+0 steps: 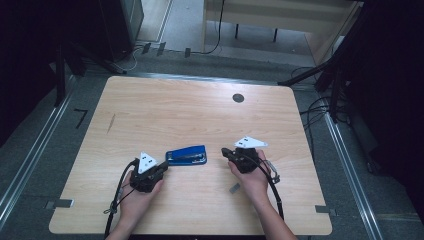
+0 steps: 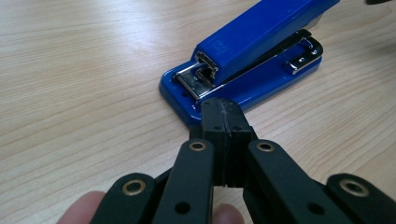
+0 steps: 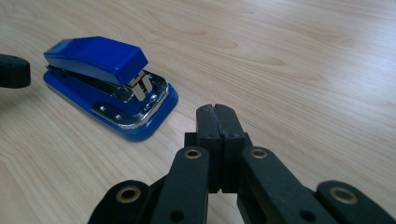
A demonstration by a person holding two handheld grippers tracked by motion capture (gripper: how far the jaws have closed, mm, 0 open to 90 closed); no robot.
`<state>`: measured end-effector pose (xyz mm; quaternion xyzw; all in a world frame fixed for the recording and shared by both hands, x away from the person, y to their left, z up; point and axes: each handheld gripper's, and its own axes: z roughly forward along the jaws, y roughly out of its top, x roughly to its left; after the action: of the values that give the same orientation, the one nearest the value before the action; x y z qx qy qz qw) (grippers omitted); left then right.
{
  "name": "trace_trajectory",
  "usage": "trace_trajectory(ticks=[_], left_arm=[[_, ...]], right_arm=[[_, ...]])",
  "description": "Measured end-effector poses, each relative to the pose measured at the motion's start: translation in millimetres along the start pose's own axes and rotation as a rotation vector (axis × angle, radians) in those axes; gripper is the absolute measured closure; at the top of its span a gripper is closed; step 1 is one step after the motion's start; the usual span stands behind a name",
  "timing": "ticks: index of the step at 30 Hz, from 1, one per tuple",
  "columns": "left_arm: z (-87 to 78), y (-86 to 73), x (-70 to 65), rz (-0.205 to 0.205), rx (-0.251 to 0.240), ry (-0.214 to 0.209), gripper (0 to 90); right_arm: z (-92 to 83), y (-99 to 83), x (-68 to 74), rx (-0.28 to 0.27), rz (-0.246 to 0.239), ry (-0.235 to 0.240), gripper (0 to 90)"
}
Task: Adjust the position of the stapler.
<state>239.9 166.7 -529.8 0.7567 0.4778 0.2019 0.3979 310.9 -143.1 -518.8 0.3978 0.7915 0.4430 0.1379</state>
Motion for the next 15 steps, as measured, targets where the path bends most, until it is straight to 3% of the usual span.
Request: trace_trajectory(ticks=[2,4,9,15], left_arm=[[1.5,0.9,0.5,-0.009,0.009,0.002,90.0],[3.2,1.7,1.4,-0.018,0.023,0.015,90.0],[6.1,3.2,1.8,-0.017,0.046,0.016,90.0],[7.8,3.6,1.9,-0.020,0.071,0.025,90.0]], right_arm=[[9.8,3.2,1.4,-0.005,0.008,0.019,90.0],[23.2,4.8,2.6,0.030,0.006,0.030,90.0],[45.3,8.7,7.2,0.060,-0.004,0.043,90.0],[59.4,14.8,8.3,0.079,0.002,0.057,90.0]])
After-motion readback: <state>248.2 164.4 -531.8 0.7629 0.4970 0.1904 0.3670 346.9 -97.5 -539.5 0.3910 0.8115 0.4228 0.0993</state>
